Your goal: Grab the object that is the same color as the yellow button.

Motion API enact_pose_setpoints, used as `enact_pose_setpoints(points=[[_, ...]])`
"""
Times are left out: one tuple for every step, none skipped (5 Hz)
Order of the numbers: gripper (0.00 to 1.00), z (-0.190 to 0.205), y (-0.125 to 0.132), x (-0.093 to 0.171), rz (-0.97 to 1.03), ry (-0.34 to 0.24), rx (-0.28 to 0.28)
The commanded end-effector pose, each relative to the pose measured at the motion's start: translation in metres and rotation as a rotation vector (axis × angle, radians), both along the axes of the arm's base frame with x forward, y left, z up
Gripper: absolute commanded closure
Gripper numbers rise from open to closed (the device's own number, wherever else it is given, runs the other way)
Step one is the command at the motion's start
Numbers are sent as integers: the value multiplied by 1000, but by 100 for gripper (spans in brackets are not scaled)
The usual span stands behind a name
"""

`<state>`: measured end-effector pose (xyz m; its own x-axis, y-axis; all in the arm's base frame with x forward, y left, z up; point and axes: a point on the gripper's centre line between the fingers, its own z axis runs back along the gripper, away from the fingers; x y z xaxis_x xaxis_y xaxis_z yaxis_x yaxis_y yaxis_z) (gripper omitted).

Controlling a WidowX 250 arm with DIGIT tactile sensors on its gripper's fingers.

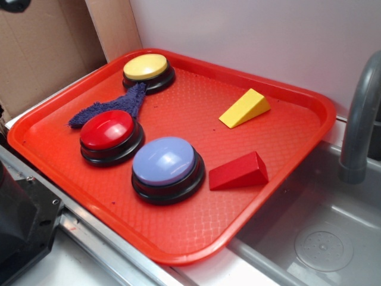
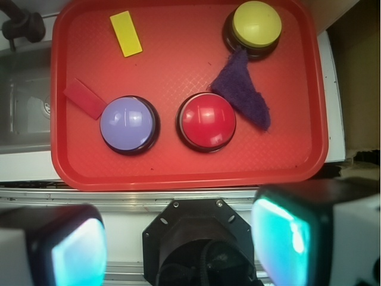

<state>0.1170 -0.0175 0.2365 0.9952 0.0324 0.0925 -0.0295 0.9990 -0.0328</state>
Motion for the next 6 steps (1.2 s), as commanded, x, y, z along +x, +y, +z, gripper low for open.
enact_pose_setpoints(points=[[0,0,0,0,0,0,0],[0,-9,-8,25,-35,-72,-15],[0,-24,-19,52,-6,-57,-34],[0,-44,-23,85,88,-77,-17],[0,-70,-28,131,105,-121,-15],[0,-90,-38,162,84,-175,-29]])
